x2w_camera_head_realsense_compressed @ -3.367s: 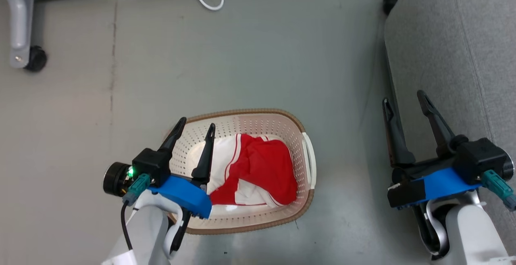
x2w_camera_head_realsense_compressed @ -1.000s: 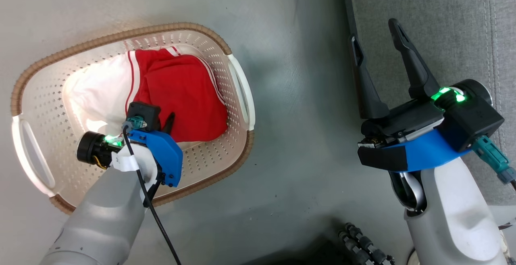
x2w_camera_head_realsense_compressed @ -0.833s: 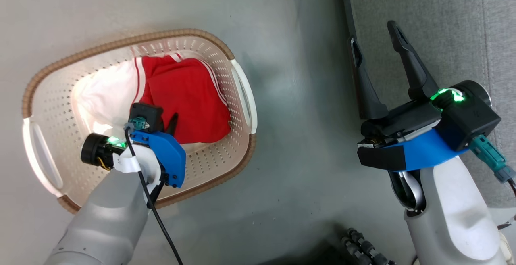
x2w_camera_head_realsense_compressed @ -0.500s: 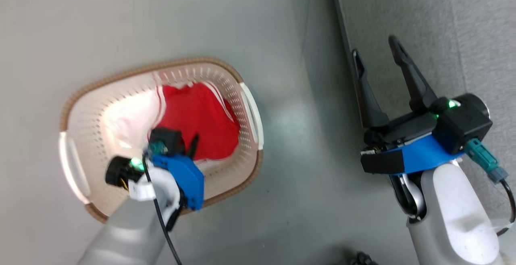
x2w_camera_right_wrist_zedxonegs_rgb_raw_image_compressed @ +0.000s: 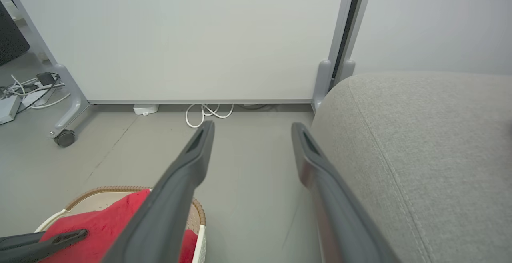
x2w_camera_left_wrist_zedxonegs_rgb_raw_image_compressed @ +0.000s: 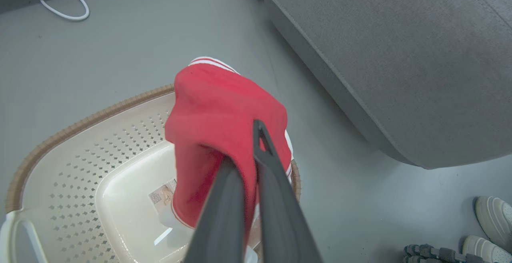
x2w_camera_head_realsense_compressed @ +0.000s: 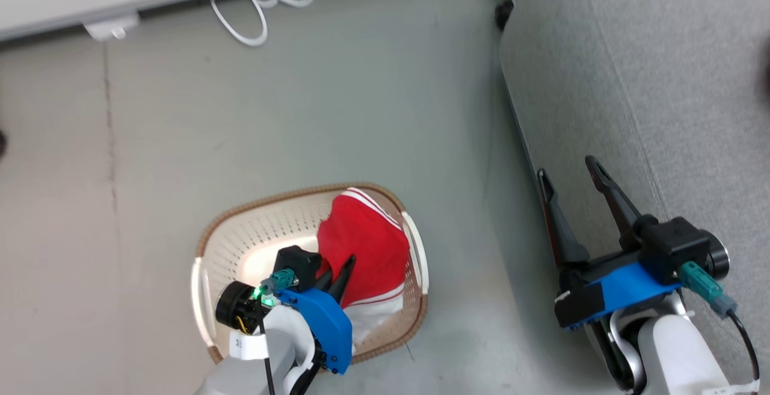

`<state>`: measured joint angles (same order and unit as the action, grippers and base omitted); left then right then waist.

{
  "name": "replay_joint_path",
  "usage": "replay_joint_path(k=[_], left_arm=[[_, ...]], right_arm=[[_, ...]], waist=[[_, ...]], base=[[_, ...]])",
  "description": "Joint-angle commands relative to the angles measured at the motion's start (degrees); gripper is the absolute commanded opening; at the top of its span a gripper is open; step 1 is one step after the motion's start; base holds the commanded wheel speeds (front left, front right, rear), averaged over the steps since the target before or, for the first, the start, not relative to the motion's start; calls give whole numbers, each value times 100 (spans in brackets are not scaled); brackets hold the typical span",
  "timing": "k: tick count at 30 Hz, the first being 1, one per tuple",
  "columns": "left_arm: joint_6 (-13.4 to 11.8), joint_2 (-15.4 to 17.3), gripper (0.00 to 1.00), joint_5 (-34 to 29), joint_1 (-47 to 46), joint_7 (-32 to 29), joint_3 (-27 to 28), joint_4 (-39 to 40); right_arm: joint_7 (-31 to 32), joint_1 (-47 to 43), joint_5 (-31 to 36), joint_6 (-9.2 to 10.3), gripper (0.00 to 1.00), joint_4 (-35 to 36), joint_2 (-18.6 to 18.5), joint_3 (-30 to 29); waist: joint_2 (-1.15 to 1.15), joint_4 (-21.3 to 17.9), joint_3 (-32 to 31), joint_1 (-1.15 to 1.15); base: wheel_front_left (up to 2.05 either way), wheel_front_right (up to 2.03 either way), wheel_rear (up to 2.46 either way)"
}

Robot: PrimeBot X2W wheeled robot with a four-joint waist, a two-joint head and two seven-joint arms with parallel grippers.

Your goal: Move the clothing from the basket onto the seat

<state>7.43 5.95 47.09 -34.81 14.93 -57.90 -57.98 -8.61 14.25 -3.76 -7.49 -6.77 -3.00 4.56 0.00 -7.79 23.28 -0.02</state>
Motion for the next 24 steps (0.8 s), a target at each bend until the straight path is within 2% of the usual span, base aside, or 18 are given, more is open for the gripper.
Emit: replay_joint_path(k=[1, 13, 24], left_arm=[[8, 12, 0, 36, 95, 31, -35, 121], [8, 4, 0, 57, 251, 34, -273, 783], [8, -175, 0, -140, -345, 34, -162, 1426]], right_arm=[[39, -179, -44, -1, 100, 7, -55, -28], [276, -835, -149, -2, 100, 79, -71, -37], [431, -1139, -202, -2, 100, 179, -53, -48]], waist=[[0, 326, -716, 2], [0, 728, -1853, 2], [0, 1026, -2146, 2]], base=[[0, 0, 0], [0, 0, 0], [0, 0, 0]])
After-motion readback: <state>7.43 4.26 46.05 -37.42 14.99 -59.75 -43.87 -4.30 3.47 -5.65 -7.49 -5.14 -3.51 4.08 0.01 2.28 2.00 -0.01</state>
